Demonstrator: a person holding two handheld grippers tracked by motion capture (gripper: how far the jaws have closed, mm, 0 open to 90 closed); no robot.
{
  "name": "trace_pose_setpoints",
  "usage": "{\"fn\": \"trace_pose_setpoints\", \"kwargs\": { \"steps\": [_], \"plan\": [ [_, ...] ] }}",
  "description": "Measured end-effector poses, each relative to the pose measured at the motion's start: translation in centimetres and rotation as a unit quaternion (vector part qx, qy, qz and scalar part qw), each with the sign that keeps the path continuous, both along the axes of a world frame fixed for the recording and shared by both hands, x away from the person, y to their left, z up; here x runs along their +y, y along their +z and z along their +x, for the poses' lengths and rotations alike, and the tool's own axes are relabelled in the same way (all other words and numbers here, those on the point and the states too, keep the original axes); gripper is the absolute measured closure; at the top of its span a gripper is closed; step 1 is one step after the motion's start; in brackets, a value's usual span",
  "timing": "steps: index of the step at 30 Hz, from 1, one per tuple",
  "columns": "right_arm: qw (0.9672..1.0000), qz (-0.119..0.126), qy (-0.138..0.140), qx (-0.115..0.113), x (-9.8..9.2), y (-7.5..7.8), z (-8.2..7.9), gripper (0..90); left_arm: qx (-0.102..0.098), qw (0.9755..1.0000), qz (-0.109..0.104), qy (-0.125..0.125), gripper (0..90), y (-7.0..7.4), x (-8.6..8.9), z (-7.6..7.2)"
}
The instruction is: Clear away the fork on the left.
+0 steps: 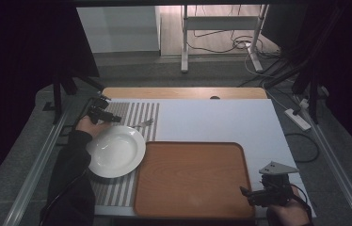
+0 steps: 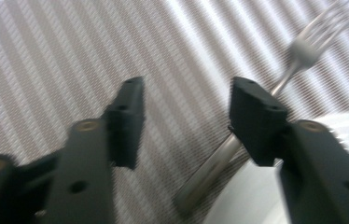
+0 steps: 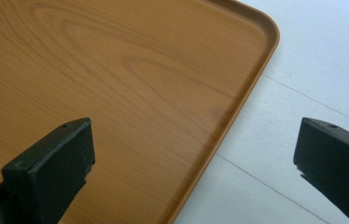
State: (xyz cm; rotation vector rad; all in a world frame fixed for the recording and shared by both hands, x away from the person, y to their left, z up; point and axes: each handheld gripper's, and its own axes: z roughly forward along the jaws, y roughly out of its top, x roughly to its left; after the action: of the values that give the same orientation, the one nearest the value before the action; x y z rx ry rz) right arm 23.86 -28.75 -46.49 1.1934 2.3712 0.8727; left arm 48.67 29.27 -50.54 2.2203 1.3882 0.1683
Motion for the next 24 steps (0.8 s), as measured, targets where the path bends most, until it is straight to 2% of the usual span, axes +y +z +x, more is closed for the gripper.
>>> {"fn": "trace_pose_setpoints", "kwargs": {
  "steps": [4, 5, 8, 12, 16, 19, 22, 23, 24],
  "plan": [
    [1.0, 0.0, 0.001, 0.0, 0.0, 0.0, 0.0, 0.0, -0.001, 0.9998, 0.007, -0.02, 15.2, -0.3, -1.8, 0.4],
    [1.0, 0.0, 0.001, 0.0, 0.0, 0.0, 0.0, 0.0, -0.001, 0.9996, 0.008, -0.025, 6.9, -0.4, -2.2, 0.6],
    [1.0, 0.001, 0.001, 0.0, 0.0, 0.0, 0.0, 0.0, 0.001, 0.9993, 0.012, -0.036, 2.3, -0.7, -3.3, 1.0],
    [1.0, 0.0, 0.002, 0.0, 0.0, 0.0, 0.0, 0.0, 0.008, 0.9975, 0.031, -0.063, 0.0, -1.1, -4.7, 1.3],
    [1.0, 0.0, 0.003, 0.0, 0.0, 0.0, 0.0, 0.0, 0.016, 0.9954, 0.059, -0.073, 0.0, -1.6, -5.9, 1.6],
    [1.0, 0.0, 0.003, 0.0, 0.0, 0.0, 0.0, 0.0, 0.022, 0.9931, 0.087, -0.075, 0.0, -2.0, -6.3, 1.9],
    [1.0, 0.0, 0.003, 0.0, 0.0, 0.0, 0.0, 0.0, 0.025, 0.9919, 0.106, -0.064, 1.8, -2.4, -6.3, 2.1],
    [1.0, 0.0, 0.004, 0.0, 0.0, 0.0, 0.0, 0.0, 0.025, 0.9916, 0.109, -0.065, 2.6, -2.5, -6.2, 2.1],
    [1.0, 0.0, 0.003, 0.0, 0.0, 0.0, 0.0, 0.0, 0.027, 0.9927, 0.1, -0.062, 2.8, -2.6, -6.0, 2.2]
  ]
}}
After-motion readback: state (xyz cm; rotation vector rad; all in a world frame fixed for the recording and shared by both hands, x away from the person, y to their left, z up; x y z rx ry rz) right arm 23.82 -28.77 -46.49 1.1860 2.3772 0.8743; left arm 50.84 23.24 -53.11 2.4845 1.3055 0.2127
